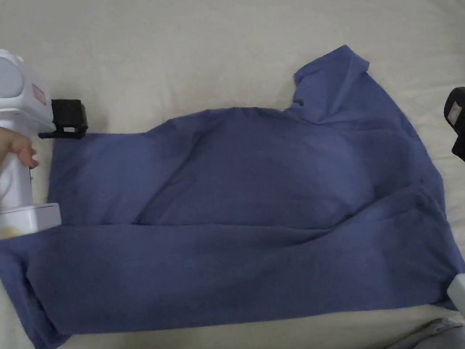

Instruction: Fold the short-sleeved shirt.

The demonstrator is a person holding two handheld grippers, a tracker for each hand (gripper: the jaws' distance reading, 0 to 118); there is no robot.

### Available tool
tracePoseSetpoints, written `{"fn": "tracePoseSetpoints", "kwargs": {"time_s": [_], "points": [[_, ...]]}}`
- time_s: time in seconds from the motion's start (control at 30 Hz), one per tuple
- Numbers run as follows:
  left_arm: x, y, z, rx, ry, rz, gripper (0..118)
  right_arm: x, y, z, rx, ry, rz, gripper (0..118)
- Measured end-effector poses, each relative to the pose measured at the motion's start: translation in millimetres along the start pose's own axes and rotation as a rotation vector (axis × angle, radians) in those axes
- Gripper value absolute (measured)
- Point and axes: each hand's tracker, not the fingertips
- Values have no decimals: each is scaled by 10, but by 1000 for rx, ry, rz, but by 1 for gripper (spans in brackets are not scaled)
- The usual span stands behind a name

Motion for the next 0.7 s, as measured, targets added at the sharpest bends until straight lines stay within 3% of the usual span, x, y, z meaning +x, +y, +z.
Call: {"fn": "tracePoseSetpoints", "kwargs": {"time_s": [0.07, 0.23, 0.3, 0.33, 0.5, 0.63, 0.67, 0.7], "points": [[23, -17, -142, -21, -7, 14, 80, 18, -23, -124, -28, -1, 4, 1], [12, 8, -331, -9, -31, -32, 54, 56, -100, -312, -83, -8, 28, 1], [27, 29, -212, 13, -45, -10, 7, 69, -105, -356, -96, -3, 34, 1], [10, 57, -194, 28, -21, 10, 1, 70, -94, -365, -101, -3, 34, 1], [-321, 47, 62, 83, -136, 170, 1, 154, 115, -492, -114, 3, 36, 2], [-352, -37, 430, 165, -137, 142, 1, 344, 417, -839, -181, -36, 27, 2], [-300, -79, 536, 188, -137, 135, 1, 386, 483, -953, -195, -35, 30, 7], [-320, -80, 600, 190, -141, 137, 1, 430, 545, -1082, -225, -44, 30, 22]]}}
